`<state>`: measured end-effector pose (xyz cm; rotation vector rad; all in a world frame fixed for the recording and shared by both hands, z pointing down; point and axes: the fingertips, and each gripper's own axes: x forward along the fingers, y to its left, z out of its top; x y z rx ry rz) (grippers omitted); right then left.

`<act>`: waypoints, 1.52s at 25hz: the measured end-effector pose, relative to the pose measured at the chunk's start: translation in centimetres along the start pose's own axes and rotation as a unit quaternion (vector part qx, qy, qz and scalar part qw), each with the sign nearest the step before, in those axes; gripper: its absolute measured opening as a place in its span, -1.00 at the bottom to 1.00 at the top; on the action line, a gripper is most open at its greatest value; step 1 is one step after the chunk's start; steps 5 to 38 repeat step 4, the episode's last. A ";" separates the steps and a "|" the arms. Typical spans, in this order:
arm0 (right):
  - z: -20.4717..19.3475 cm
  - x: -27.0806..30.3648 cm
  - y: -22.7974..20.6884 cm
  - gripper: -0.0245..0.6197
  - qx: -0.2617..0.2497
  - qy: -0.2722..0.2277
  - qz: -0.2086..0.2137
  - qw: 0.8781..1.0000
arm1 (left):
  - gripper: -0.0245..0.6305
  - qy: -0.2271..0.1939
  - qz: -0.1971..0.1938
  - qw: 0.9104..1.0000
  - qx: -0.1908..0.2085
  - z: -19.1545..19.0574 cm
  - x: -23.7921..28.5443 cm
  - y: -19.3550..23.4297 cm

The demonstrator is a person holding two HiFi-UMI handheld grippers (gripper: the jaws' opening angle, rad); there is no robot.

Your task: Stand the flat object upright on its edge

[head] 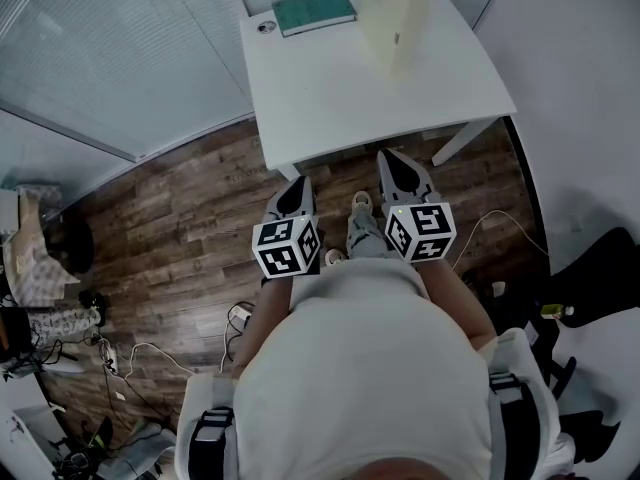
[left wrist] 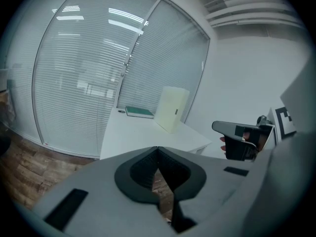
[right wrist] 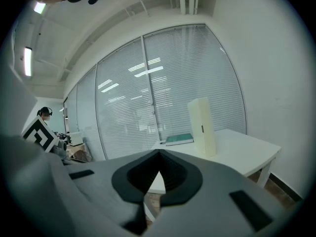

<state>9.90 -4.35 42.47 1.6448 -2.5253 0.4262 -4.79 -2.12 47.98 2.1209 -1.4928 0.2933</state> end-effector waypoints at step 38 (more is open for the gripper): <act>0.0 0.2 -0.3 -0.87 0.001 -0.001 -0.001 1.000 | -0.87 0.001 0.000 1.000 0.000 0.0 0.3 -0.1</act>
